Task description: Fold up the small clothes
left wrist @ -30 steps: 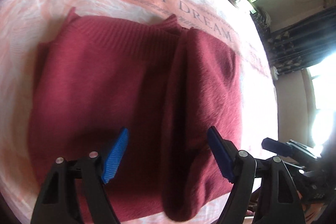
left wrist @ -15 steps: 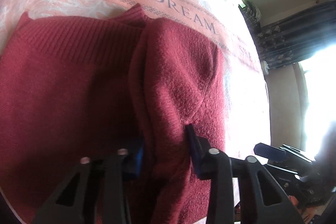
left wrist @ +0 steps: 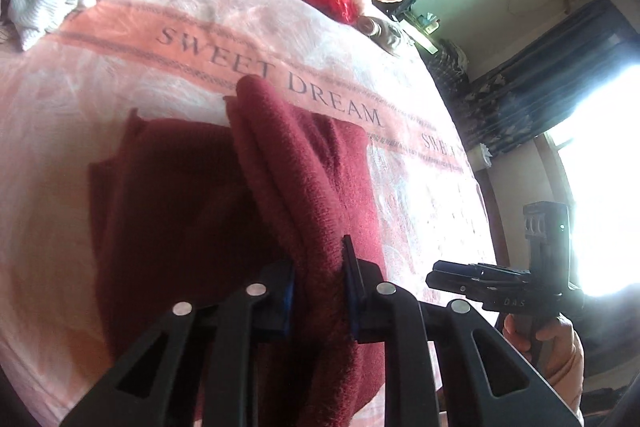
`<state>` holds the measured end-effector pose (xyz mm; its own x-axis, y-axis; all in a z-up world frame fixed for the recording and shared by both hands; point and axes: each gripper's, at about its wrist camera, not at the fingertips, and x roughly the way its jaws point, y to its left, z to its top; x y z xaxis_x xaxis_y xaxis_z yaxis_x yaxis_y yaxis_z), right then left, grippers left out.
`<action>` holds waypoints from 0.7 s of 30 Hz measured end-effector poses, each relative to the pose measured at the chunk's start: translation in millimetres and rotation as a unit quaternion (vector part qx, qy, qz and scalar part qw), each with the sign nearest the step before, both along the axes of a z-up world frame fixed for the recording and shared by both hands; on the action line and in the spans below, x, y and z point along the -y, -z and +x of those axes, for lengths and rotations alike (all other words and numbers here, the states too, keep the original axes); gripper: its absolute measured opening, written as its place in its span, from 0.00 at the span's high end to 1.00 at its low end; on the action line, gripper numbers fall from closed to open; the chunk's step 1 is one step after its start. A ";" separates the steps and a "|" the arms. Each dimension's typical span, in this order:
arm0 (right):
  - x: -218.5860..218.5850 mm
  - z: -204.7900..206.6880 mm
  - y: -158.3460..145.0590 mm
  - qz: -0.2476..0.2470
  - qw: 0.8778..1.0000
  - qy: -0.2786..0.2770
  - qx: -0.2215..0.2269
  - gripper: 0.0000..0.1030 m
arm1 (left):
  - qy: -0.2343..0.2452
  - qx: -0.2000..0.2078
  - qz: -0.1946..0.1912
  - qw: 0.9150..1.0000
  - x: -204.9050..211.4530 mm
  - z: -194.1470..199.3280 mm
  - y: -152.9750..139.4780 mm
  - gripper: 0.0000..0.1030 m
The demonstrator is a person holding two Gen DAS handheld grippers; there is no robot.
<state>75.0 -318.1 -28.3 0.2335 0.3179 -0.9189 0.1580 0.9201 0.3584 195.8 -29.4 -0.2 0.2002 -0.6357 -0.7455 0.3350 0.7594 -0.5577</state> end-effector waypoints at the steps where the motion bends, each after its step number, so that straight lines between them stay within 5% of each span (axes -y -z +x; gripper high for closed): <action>1: -4.0 0.4 0.4 0.002 1.000 -0.004 -0.001 0.46 | -0.004 0.007 0.005 1.000 -12.6 -1.0 -3.4 0.81; 4: -16.6 2.6 2.4 0.010 1.000 -0.014 -0.005 0.46 | -0.012 -0.007 0.022 1.000 -45.9 1.7 6.5 0.81; 11: -59.4 4.9 16.3 0.013 0.998 -0.053 -0.026 0.44 | -0.019 -0.086 0.048 0.995 -78.2 8.3 84.7 0.75; 15: -79.0 3.5 28.9 0.018 0.996 -0.073 -0.044 0.44 | -0.009 -0.080 0.058 0.995 -79.3 5.4 76.7 0.63; 19: -88.1 -2.8 36.6 0.033 0.995 -0.082 -0.054 0.42 | 0.004 -0.072 0.052 0.996 -85.1 -11.4 57.1 0.35; 21: -91.8 -8.9 40.9 0.051 0.993 -0.087 -0.062 0.39 | 0.015 -0.073 0.061 0.995 -86.9 -23.7 56.4 0.33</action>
<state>66.1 -226.4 -69.2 0.0542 0.4370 -0.8978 0.0484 0.8969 0.4395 172.1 57.5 -56.6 0.0653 -0.5429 -0.8372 0.2808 0.8151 -0.5067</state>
